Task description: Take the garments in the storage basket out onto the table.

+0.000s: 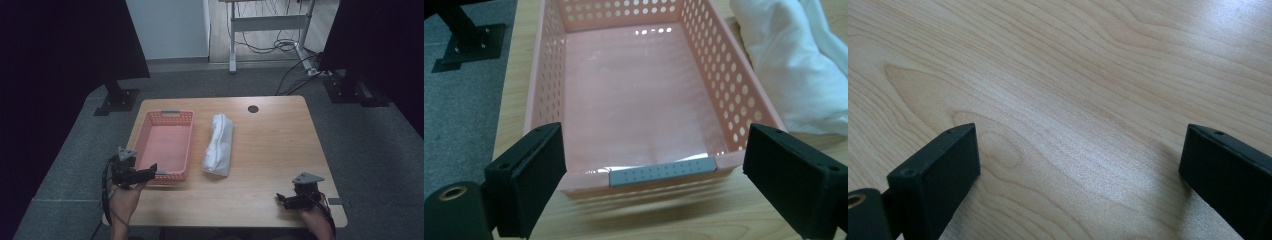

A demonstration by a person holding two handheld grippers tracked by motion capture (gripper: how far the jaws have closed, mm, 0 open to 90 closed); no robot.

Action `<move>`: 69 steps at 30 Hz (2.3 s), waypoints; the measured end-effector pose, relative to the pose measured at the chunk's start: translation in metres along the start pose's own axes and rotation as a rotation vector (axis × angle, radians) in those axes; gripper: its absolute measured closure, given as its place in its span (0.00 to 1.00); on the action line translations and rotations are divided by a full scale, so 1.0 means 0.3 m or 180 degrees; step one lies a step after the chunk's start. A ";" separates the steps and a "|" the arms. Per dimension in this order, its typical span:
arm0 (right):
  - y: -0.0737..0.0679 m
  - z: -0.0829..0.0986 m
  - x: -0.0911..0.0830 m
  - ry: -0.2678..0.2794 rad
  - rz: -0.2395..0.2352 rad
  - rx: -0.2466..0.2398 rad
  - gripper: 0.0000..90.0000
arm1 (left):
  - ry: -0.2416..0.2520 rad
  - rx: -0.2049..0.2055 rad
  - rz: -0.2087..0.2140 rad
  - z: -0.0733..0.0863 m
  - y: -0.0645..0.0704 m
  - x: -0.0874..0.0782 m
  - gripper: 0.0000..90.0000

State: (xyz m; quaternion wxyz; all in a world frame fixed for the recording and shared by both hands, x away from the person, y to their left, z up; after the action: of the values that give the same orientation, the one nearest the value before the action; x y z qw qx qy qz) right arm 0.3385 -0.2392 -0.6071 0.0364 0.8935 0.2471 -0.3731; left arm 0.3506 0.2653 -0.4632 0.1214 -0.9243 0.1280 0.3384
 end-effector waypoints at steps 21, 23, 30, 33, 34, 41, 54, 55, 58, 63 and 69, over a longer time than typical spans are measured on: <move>0.000 0.000 0.000 0.0002 0.0004 0.0004 0.03 | -0.0022 0.0001 -0.0050 0.115 0.013 0.021 0.10; 0.000 0.000 0.000 0.0002 0.0004 0.0004 0.03 | -0.0025 -0.0004 -0.0059 0.126 0.015 0.024 0.10; 0.000 0.000 0.000 0.0002 0.0005 0.0004 0.03 | -0.0057 0.0016 -0.0105 0.155 0.022 0.036 0.10; 0.000 0.000 0.000 0.0002 0.0005 0.0004 0.03 | -0.0060 0.0008 -0.0117 0.167 0.024 0.040 0.10; 0.000 0.000 0.000 0.0002 0.0004 0.0004 0.03 | -0.0056 0.0003 -0.0121 0.170 0.024 0.040 0.10; 0.000 -0.001 0.000 0.0001 0.0004 0.0003 0.03 | -0.0067 -0.0025 -0.0121 0.197 0.028 0.047 0.10; 0.000 -0.001 0.000 0.0001 0.0004 0.0004 0.03 | -0.0131 -0.0058 -0.0096 0.256 0.050 0.082 0.10; 0.000 -0.001 0.000 0.0001 0.0004 0.0003 0.03 | -0.0130 -0.0059 -0.0098 0.259 0.052 0.084 0.10; 0.000 -0.001 0.000 0.0001 0.0004 0.0004 0.03 | -0.0154 -0.0057 -0.0092 0.273 0.059 0.094 0.10; 0.000 -0.001 0.000 0.0001 0.0004 0.0003 0.03 | -0.0187 -0.0064 -0.0079 0.298 0.070 0.111 0.09; 0.000 -0.001 0.000 0.0001 0.0004 0.0004 0.03 | -0.0248 -0.0056 -0.0059 0.326 0.085 0.131 0.09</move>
State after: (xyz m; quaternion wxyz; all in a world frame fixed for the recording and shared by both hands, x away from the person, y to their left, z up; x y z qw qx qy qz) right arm 0.3387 -0.2392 -0.6071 0.0361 0.8938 0.2464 -0.3730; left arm 0.3133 0.2658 -0.5650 0.1214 -0.9126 0.1116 0.3740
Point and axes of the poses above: each handheld gripper's, and its own axes: x roughly forward along the jaws, z roughly out of its underside, y roughly to its right, the point moved 6 cm from there along x, roughly forward along the jaws, and after that the axes turned 9 degrees about x, right-handed, at the moved point
